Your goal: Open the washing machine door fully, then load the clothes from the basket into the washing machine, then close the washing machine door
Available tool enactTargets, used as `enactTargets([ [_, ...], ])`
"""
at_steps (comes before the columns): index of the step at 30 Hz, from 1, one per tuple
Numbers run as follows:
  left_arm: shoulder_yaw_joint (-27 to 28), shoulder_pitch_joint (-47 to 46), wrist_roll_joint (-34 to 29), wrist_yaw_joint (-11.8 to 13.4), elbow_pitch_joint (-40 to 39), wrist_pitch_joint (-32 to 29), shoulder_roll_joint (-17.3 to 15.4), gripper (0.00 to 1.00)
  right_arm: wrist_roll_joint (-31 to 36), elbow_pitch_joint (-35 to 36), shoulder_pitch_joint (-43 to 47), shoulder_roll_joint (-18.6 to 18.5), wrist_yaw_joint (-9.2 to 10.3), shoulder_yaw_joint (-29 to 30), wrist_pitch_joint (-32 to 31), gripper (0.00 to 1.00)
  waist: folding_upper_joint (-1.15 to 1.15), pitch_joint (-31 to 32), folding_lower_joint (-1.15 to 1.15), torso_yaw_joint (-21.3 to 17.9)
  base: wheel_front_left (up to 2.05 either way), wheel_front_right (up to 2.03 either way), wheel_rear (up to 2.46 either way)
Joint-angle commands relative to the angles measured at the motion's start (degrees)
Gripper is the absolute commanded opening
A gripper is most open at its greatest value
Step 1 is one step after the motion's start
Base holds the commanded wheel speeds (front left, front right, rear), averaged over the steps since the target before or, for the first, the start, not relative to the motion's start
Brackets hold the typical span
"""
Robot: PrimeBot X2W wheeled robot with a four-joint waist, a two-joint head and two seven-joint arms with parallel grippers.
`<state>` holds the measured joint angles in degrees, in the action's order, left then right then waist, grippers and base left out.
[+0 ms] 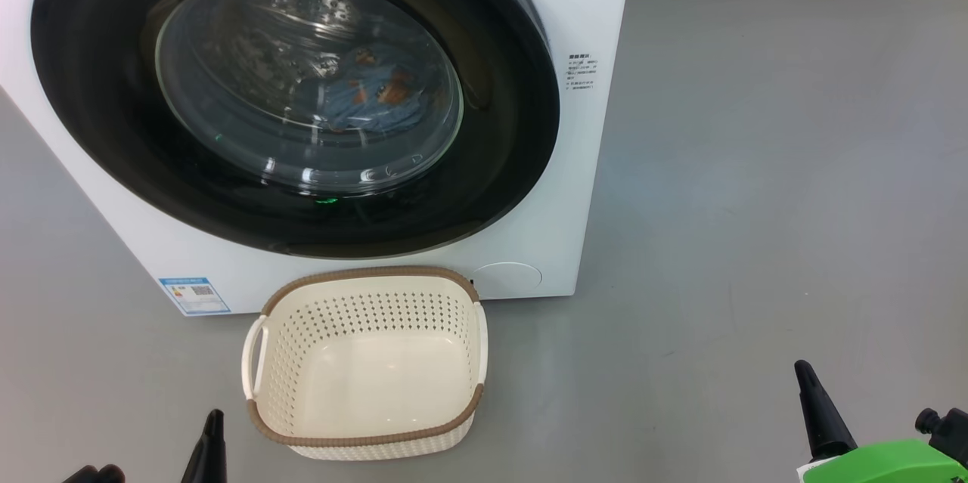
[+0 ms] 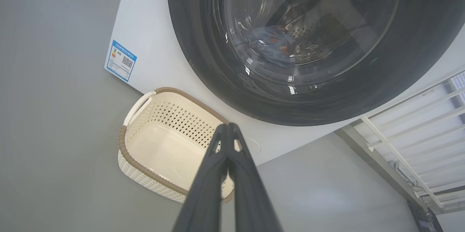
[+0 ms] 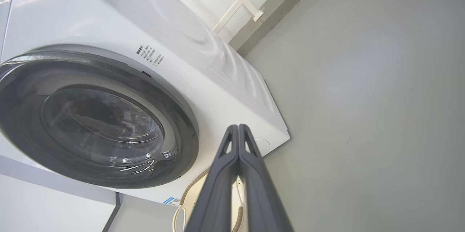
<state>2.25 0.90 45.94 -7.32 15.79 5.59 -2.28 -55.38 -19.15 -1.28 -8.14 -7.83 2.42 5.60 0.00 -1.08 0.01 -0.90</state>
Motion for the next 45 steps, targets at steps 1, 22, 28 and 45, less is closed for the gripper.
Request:
enactTargets([
  [1,1.2,-2.4,1.9,-0.1,-1.4,-0.4,-0.6,0.0,-1.6,1.7,-2.4,-0.2,0.15,-0.3,-0.4,0.0,0.0,0.0,0.0,0.0,0.0,0.0,0.0],
  [22,2.1,-3.8,14.6,-0.1,-1.5,-3.8,-0.6,0.0,-11.7,2.7,-3.1,1.4,0.21,1.0,-3.7,0.0,0.0,0.3,0.0,0.3,0.0,0.0,0.0],
  [28,2.4,-4.2,18.5,-0.1,-1.5,-4.8,-0.6,0.0,-14.8,3.0,-3.3,1.8,0.22,1.4,-4.8,0.0,0.0,0.4,0.0,0.3,0.0,0.0,0.0],
  [45,3.1,-5.3,29.3,-0.1,-1.6,-7.6,-0.6,0.0,-23.3,3.8,-3.9,3.2,0.27,2.5,-7.6,0.0,0.0,0.6,0.0,0.6,0.0,0.0,0.0],
])
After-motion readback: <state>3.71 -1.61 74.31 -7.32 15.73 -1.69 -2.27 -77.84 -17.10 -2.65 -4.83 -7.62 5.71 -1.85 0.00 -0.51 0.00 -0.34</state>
